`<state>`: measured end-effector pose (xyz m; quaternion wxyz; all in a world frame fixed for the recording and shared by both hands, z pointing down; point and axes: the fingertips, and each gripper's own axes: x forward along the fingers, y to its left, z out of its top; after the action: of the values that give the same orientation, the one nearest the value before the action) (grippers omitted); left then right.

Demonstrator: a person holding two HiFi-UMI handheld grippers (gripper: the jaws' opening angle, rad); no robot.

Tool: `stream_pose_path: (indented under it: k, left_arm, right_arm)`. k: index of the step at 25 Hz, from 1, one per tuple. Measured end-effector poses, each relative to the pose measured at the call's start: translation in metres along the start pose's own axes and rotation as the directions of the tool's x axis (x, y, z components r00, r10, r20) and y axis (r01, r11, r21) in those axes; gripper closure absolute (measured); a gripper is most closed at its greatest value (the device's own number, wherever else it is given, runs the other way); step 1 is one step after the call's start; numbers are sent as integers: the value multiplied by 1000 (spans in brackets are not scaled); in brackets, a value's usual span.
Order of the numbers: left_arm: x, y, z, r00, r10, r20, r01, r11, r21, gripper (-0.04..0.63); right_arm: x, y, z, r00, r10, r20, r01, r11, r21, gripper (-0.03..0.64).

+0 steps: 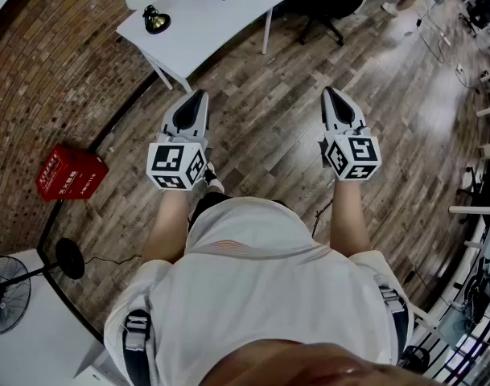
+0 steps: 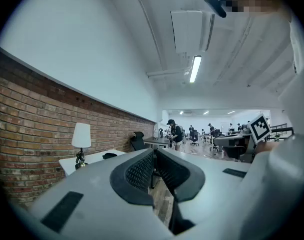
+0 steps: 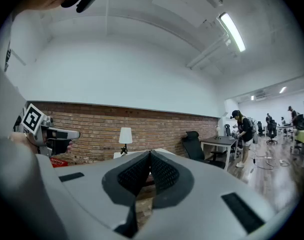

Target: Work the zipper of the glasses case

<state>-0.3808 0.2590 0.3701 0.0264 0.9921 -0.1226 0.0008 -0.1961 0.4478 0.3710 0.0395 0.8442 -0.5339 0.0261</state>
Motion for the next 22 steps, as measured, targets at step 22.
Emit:
stream_pose_path:
  k: [22]
  left_arm:
    - [6,-12,-5,1000,-11,-8,11,1000,-7,566]
  right_arm:
    - [-7,-16,-4,999,-30,11,30,999,32,566]
